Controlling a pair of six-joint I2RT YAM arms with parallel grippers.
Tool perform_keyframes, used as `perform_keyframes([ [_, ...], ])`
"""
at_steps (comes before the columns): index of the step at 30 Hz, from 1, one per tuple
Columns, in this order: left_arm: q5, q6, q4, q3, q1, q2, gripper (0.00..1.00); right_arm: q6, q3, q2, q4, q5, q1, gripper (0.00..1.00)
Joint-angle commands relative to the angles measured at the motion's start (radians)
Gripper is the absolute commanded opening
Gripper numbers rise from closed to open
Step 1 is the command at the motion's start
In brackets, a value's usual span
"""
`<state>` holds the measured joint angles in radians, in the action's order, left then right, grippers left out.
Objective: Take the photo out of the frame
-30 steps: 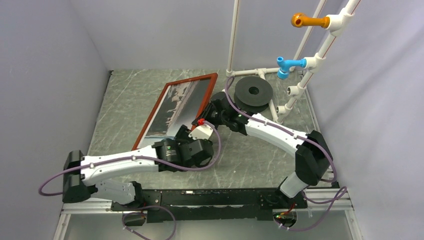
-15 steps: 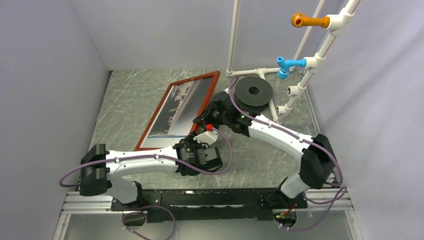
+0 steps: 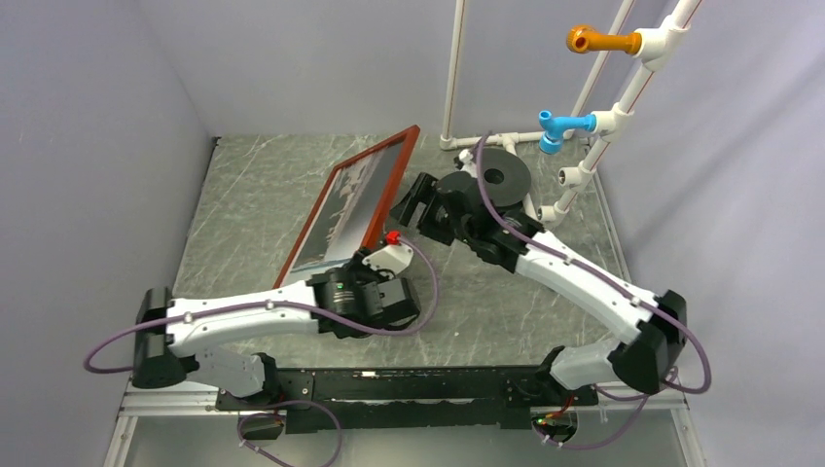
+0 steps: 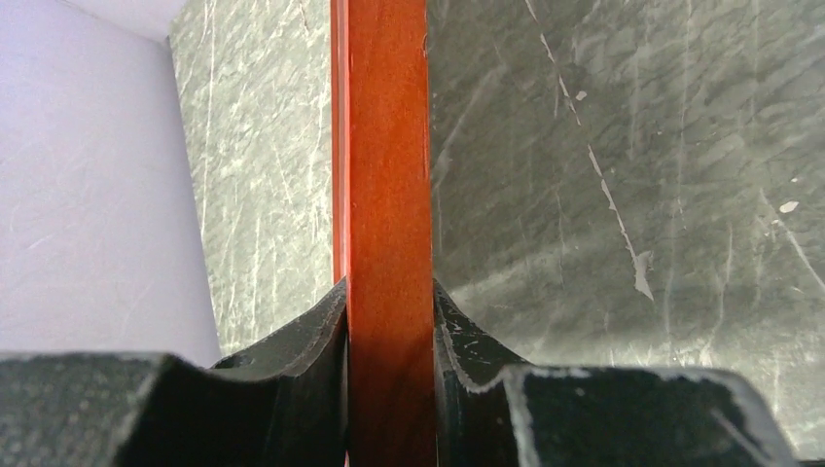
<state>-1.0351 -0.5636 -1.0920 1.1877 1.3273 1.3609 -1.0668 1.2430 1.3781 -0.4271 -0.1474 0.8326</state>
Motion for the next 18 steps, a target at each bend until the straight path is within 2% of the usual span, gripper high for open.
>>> perform_keyframes([
  [1, 0.02, 0.013, 0.087, 0.044, -0.006, -0.14, 0.0, 0.218, 0.095, -0.112, -0.087, -0.146, -0.004, 0.88],
  [3, 0.05, 0.041, 0.126, 0.046, -0.012, -0.185, 0.0, 0.272, 0.113, -0.152, -0.128, -0.186, -0.004, 0.93],
  [8, 0.191, 0.123, 0.273, 0.032, -0.062, -0.316, 0.0, 0.369, 0.072, -0.269, -0.177, -0.306, -0.005, 0.96],
  [13, 0.376, 0.124, 0.36, 0.012, -0.219, -0.43, 0.0, 0.394, -0.018, -0.349, -0.19, -0.381, -0.005, 0.96],
  [18, 0.549, 0.13, 0.411, 0.011, -0.385, -0.502, 0.0, 0.388, -0.077, -0.363, -0.198, -0.374, -0.004, 0.95],
])
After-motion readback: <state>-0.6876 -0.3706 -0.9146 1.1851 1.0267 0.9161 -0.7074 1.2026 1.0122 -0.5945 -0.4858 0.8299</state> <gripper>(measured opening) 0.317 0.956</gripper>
